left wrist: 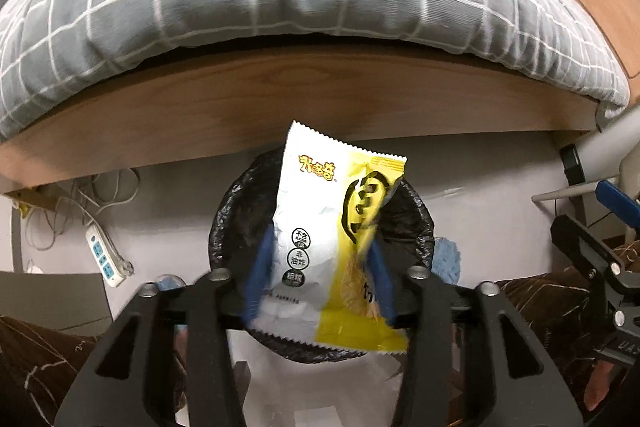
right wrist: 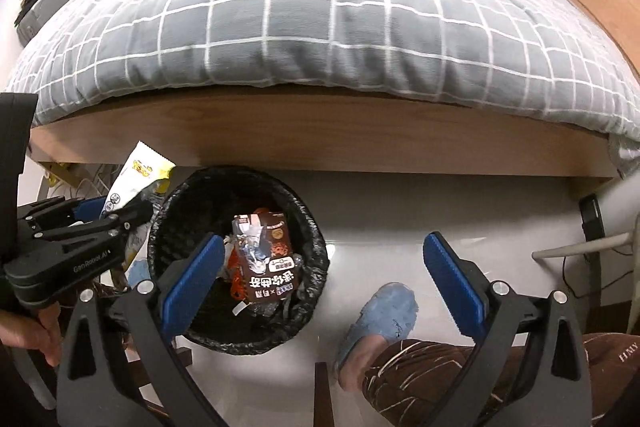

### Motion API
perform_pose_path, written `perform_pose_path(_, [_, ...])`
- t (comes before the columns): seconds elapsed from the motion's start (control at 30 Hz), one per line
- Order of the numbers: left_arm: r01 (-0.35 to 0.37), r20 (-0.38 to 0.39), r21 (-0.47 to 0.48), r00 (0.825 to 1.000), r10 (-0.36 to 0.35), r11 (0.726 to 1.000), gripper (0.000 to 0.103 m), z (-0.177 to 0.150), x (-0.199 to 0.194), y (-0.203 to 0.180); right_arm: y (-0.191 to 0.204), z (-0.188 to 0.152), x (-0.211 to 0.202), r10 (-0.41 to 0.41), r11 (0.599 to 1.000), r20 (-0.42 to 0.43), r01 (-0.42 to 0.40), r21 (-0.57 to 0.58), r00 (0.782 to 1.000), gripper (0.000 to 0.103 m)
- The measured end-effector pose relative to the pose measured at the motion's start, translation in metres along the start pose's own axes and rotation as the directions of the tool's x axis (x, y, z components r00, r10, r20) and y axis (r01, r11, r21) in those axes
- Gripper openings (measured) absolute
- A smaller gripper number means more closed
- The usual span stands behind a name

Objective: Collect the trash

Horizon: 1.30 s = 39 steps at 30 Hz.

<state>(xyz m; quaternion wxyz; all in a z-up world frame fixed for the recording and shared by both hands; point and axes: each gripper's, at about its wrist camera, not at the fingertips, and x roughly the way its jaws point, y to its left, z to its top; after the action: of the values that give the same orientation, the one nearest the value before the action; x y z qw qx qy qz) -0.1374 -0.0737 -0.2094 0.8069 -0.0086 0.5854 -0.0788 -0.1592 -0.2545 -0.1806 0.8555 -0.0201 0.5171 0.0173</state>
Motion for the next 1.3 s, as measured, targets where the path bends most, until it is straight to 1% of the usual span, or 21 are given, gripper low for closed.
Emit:
perform_pose_path(0.07, [-0.006,0.008,0.01,1.0,0.006,1.0,0.053,0.001,-0.002,-0.005,-0.002,-0.001,-0.002,-0.002,1.0,0.007,0.002,0.008,1.0,0.095])
perform_pose_path(0.13, [-0.016,0.014,0.022,1.0,0.016,1.0,0.061,0.0,-0.003,-0.008,-0.006,0.0,-0.004,-0.002,1.0,0.012,0.002,0.015,1.0,0.095])
perform_pose_path(0.2, [-0.019,0.014,0.02,1.0,0.019,1.0,0.063,0.0,-0.003,-0.006,-0.006,0.0,-0.003,0.0,1.0,0.013,0.0,0.017,1.0,0.095])
perform_pose_path(0.43, [-0.028,0.017,0.009,0.999,0.028,1.0,0.078,-0.003,0.0,0.003,0.001,-0.001,0.002,-0.001,1.0,0.009,0.001,0.002,1.0,0.095])
perform_pose_path(0.47, [-0.025,0.019,0.006,1.0,0.025,1.0,0.079,-0.003,0.0,0.003,0.001,-0.002,0.002,-0.002,1.0,0.009,0.002,0.001,1.0,0.095])
perform_pose_path(0.53, [-0.028,0.03,0.012,0.999,0.027,1.0,0.087,-0.005,-0.001,0.006,0.002,-0.002,0.003,-0.002,1.0,0.009,0.002,0.001,1.0,0.096])
perform_pose_path(0.57, [-0.03,0.033,0.014,0.999,0.029,0.999,0.088,-0.005,-0.001,0.007,0.002,-0.002,0.003,-0.002,1.0,0.011,0.002,0.001,1.0,0.095])
perform_pose_path(0.63, [-0.033,0.047,0.018,0.998,0.032,0.999,0.094,-0.006,-0.002,0.008,0.002,-0.002,0.002,-0.011,1.0,0.021,0.011,-0.002,1.0,0.096])
perform_pose_path(0.73, [-0.042,0.064,0.011,0.997,0.042,0.999,0.097,-0.005,-0.008,0.014,0.008,-0.001,-0.008,-0.039,0.998,0.075,0.043,-0.04,0.996,0.096])
perform_pose_path(0.8, [-0.051,0.081,0.003,0.995,0.05,0.999,0.097,-0.003,-0.015,0.015,0.01,0.002,-0.014,-0.024,0.999,0.093,0.027,-0.036,0.995,0.095])
perform_pose_path(0.9, [-0.042,0.107,-0.016,0.993,0.043,0.999,0.097,-0.001,-0.032,0.022,0.012,0.007,-0.026,-0.012,0.999,0.125,0.016,-0.033,0.992,0.096])
perform_pose_path(1.0, [-0.054,0.154,-0.038,0.986,0.059,0.998,0.097,0.003,-0.059,0.029,0.015,0.017,-0.044,0.011,1.0,0.162,-0.007,-0.027,0.987,0.096])
perform_pose_path(1.17, [-0.052,0.254,-0.078,0.965,0.07,0.996,0.097,0.016,-0.118,0.041,0.024,0.04,-0.091,0.036,0.999,0.246,-0.031,-0.023,0.969,0.096])
perform_pose_path(1.3, [-0.063,0.326,-0.068,0.942,0.082,0.996,0.097,0.022,-0.165,0.04,0.033,0.054,-0.132,0.051,0.998,0.303,-0.039,-0.043,0.952,0.096])
